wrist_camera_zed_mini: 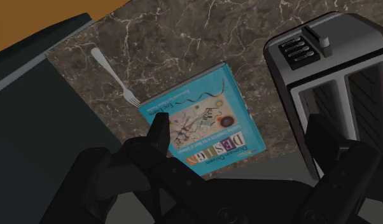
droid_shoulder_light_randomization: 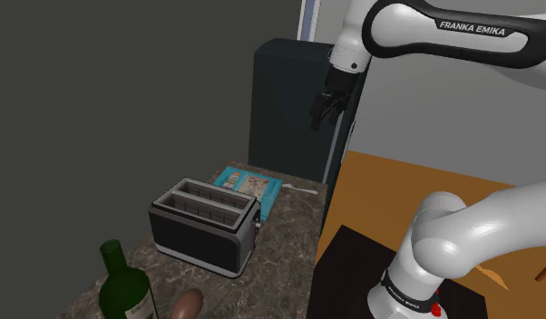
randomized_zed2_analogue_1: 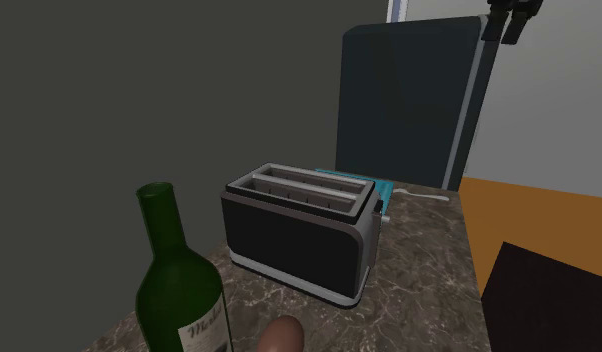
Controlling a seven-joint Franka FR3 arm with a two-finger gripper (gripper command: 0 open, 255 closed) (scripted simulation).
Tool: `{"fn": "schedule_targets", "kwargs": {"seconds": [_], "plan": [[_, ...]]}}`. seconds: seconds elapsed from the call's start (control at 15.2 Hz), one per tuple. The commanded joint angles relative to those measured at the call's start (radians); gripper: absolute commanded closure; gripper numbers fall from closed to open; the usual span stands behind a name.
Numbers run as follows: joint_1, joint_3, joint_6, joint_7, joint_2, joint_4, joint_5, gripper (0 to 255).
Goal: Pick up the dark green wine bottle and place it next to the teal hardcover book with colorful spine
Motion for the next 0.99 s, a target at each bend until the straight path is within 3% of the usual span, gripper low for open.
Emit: {"fn": "schedule_targets", "kwargs": {"seconds": [0.0,0.92], "plan": [[0.000,0.000,0.000,0.000,0.000,0.000,0.000,0],[0.082,0.279,0.167,0.306,0.185,0.021,0.124,0]]}}
